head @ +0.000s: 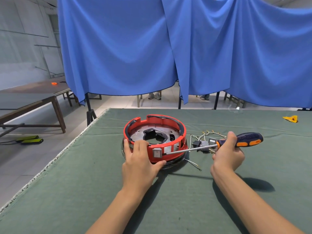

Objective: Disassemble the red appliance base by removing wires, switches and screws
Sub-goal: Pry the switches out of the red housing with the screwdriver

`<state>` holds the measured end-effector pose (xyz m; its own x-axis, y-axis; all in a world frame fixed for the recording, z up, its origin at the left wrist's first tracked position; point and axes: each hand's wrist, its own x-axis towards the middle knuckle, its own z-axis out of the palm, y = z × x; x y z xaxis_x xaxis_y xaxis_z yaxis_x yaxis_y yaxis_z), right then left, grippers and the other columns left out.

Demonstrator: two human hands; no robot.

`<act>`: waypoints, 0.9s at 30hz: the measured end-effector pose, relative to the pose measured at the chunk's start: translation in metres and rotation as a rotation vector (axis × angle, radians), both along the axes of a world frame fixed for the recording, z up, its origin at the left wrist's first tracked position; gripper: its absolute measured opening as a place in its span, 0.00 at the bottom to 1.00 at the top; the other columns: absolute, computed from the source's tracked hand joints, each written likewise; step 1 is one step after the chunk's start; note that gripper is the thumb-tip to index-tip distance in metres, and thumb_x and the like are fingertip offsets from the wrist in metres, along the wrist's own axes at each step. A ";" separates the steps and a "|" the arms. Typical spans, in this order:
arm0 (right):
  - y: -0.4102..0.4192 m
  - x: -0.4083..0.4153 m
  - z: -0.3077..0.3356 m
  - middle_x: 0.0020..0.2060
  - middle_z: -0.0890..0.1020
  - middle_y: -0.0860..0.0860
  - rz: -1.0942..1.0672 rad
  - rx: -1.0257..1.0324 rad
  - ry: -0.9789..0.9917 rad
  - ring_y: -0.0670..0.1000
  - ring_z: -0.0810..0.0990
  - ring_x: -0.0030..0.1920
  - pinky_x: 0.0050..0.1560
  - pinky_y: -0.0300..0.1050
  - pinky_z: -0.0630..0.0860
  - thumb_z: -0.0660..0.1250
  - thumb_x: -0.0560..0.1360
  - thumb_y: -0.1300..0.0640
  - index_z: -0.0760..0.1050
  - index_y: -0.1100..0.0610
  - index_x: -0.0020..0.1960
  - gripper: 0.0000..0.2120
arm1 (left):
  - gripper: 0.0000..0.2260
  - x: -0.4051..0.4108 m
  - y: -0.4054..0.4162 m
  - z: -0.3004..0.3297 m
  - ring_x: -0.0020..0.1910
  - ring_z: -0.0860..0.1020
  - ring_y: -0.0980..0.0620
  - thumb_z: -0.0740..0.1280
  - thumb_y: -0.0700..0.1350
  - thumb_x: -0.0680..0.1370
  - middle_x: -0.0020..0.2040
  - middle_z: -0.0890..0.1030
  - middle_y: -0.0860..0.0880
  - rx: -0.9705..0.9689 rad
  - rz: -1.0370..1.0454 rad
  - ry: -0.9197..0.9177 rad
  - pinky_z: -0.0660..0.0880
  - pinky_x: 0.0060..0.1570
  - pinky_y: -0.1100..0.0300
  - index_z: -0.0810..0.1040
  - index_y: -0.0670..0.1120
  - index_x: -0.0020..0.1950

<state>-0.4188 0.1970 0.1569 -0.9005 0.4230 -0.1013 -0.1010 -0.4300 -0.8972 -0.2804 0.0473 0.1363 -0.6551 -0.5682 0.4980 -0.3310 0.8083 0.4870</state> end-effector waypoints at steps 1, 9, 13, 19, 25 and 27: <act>0.000 0.001 -0.001 0.26 0.76 0.48 -0.005 -0.001 0.000 0.51 0.71 0.29 0.39 0.50 0.67 0.65 0.69 0.41 0.74 0.53 0.30 0.17 | 0.28 0.000 0.000 0.000 0.76 0.53 0.42 0.75 0.60 0.65 0.61 0.72 0.53 0.001 0.000 0.000 0.77 0.45 0.42 0.68 0.49 0.57; -0.002 0.003 -0.007 0.27 0.74 0.48 -0.036 -0.020 -0.074 0.52 0.70 0.30 0.40 0.51 0.68 0.64 0.70 0.41 0.73 0.53 0.31 0.18 | 0.28 -0.001 0.002 0.000 0.75 0.53 0.40 0.76 0.57 0.65 0.60 0.73 0.52 0.032 -0.015 0.025 0.76 0.47 0.42 0.68 0.48 0.57; -0.009 0.000 -0.009 0.28 0.75 0.46 -0.037 -0.058 -0.138 0.49 0.71 0.30 0.35 0.46 0.67 0.64 0.71 0.43 0.73 0.53 0.33 0.15 | 0.28 -0.001 0.001 0.001 0.75 0.53 0.39 0.77 0.57 0.65 0.60 0.73 0.51 0.038 -0.035 0.027 0.76 0.50 0.41 0.68 0.47 0.57; -0.033 -0.011 0.006 0.26 0.75 0.47 0.014 0.018 -0.141 0.48 0.73 0.27 0.26 0.43 0.67 0.65 0.72 0.46 0.72 0.54 0.32 0.15 | 0.29 -0.001 0.000 0.001 0.76 0.52 0.39 0.77 0.57 0.64 0.60 0.73 0.51 0.037 -0.053 0.021 0.75 0.52 0.42 0.68 0.47 0.57; -0.049 -0.015 0.001 0.28 0.75 0.47 0.063 0.046 -0.152 0.48 0.74 0.31 0.30 0.44 0.66 0.65 0.72 0.49 0.70 0.54 0.34 0.12 | 0.29 0.001 -0.004 0.002 0.75 0.54 0.39 0.77 0.57 0.65 0.61 0.74 0.51 0.019 -0.040 0.029 0.76 0.52 0.42 0.69 0.48 0.57; -0.047 -0.019 0.001 0.29 0.75 0.47 0.095 0.072 -0.151 0.48 0.73 0.31 0.32 0.44 0.67 0.65 0.71 0.48 0.69 0.54 0.34 0.12 | 0.28 0.000 -0.004 0.002 0.75 0.54 0.40 0.76 0.57 0.65 0.61 0.74 0.51 0.013 -0.035 0.021 0.76 0.51 0.42 0.69 0.48 0.57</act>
<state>-0.4376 0.1503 0.1580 -0.9136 0.3476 -0.2111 0.0755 -0.3652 -0.9279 -0.2804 0.0438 0.1384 -0.6640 -0.5516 0.5048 -0.2921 0.8128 0.5040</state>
